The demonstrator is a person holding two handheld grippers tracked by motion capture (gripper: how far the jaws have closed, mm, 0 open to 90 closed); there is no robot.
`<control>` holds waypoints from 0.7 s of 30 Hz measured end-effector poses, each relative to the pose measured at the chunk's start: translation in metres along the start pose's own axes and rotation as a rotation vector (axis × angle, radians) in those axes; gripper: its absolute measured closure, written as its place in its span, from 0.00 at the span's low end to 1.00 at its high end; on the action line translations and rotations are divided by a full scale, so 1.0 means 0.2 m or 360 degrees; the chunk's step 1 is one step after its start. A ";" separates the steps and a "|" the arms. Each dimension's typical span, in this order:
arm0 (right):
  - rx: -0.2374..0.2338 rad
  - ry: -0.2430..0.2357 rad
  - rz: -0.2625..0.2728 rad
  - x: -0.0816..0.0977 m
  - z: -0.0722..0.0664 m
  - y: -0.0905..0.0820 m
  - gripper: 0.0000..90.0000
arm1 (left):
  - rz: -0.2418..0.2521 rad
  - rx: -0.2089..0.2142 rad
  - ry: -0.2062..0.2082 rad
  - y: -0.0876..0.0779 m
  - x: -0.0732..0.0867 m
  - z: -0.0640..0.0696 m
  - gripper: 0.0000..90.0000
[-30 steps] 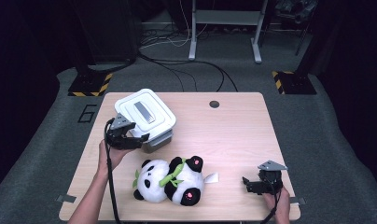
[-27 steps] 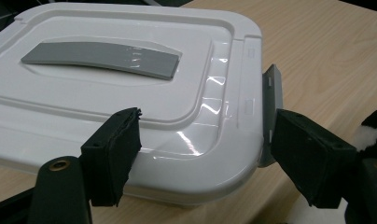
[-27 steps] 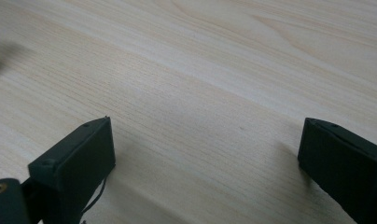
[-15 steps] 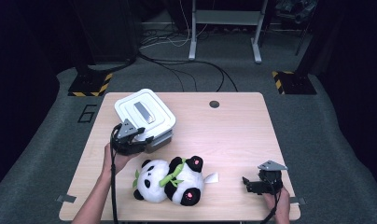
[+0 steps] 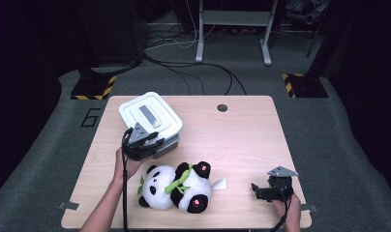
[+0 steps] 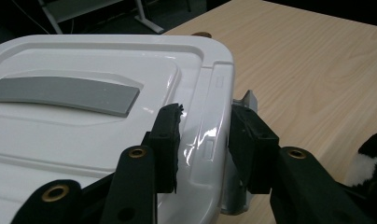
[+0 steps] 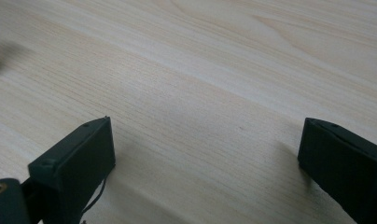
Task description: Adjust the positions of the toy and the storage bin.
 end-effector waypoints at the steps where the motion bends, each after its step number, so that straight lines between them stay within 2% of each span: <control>1: 0.0000 0.0000 0.0000 0.00 0.00 0.00 0.03 | 0.0003 -0.0002 -0.0009 0.00 0.00 0.00 0.71; 6: 0.0000 0.0000 0.0000 0.00 0.00 0.00 0.03 | 0.0015 -0.0042 -0.0050 0.06 -0.03 0.02 0.70; 9: 0.0000 -0.0001 0.0000 0.00 0.00 0.00 0.03 | -0.0006 -0.0051 -0.0054 0.09 -0.06 0.03 0.70; 13: -0.0001 -0.0001 0.0000 0.00 0.00 0.00 0.03 | -0.0034 -0.0052 -0.0056 0.09 -0.06 0.02 0.69; 14: -0.0002 -0.0001 0.0000 0.00 0.00 0.00 0.03 | -0.0057 -0.0062 -0.0057 0.09 -0.06 0.01 0.64; 16: -0.0002 -0.0001 0.0000 0.00 0.00 0.00 0.03 | -0.0045 -0.0042 -0.0085 0.07 -0.06 -0.01 0.55; 18: -0.0002 -0.0001 0.0000 0.00 0.00 0.00 0.03 | -0.0043 -0.0105 -0.0088 0.04 -0.06 -0.05 0.45; 19: -0.0002 -0.0002 0.0000 0.00 0.00 0.00 0.03 | -0.0033 -0.0103 -0.0113 0.03 -0.07 -0.08 0.40; 21: -0.0002 -0.0001 0.0000 0.00 0.00 0.00 0.03 | -0.0034 -0.0126 -0.0143 0.01 -0.07 -0.13 0.38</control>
Point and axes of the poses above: each handheld gripper's, and its own axes: y roughly forward along the jaws, x roughly out of its underside, z roughly to its right, the point moved 7 cm from there along y, roughly forward along the jaws, and after that the axes turned 8 degrees about y, right-handed, at the moved point
